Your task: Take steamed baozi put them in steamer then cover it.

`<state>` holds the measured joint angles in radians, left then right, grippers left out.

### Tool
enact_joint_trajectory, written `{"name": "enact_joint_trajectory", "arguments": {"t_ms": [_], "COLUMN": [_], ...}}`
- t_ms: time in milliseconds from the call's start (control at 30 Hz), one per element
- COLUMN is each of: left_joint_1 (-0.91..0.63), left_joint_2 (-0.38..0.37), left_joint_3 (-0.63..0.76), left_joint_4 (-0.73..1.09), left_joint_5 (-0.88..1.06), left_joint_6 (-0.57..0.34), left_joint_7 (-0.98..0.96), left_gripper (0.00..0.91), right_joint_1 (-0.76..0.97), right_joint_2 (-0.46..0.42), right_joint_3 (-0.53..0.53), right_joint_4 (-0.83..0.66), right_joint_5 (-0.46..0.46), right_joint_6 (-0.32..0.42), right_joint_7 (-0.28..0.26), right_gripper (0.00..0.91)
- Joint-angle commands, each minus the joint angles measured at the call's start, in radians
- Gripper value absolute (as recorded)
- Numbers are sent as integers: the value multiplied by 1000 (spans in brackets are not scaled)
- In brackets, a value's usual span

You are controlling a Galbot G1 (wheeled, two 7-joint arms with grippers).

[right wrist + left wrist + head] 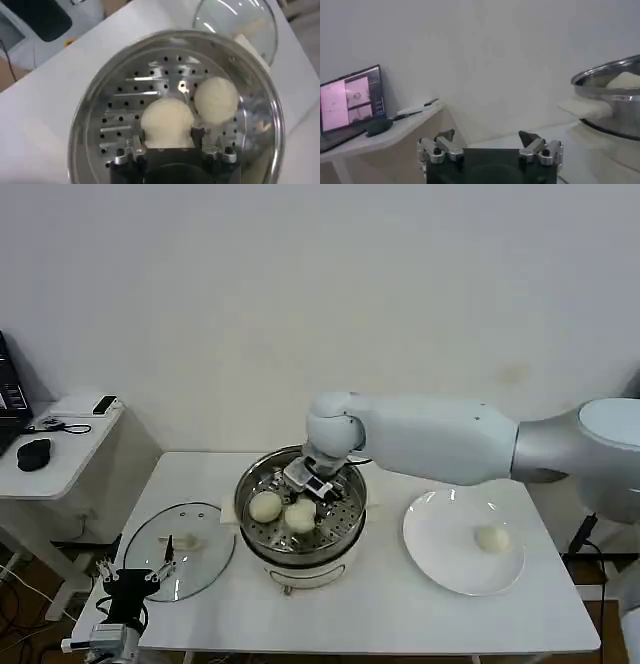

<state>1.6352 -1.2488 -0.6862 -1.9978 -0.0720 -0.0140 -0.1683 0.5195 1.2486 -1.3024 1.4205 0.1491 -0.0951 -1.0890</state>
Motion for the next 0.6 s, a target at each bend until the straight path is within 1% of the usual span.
{"name": "enact_joint_trajectory", "arguments": {"t_ms": [33,267,300,333,367,600], "left_joint_1": [0,1,1,2,2,2], "left_joint_2": [0,-2,-2,-2,-3,-2], "left_joint_3": [0,-1,-1,0,0,0], "left_joint_4": [3,2,2,2,1,-2], "left_joint_5": [0,0,0,0,0,0], "left_joint_6": [-2,-3,-3,-3,-3,-3], "left_joint_7": [0,0,0,0,0,0], "left_gripper": [907,907,907,907,907,907], "right_joint_1": [-11,-9,-8,-6,-4,23], "right_joint_2": [20,16,16,16,15,-5], "right_joint_3": [-12,-14,-15,-15,-15,-9], "right_joint_4": [9,17,18,19,18,13], "right_joint_5": [-10,-4,-4,-5,-6,-7], "right_joint_6": [59,58,61,63,64,80], "right_joint_7": [-10,-10,-10,-8,-8,1], "right_gripper": [675,675,776,776,907,907]}}
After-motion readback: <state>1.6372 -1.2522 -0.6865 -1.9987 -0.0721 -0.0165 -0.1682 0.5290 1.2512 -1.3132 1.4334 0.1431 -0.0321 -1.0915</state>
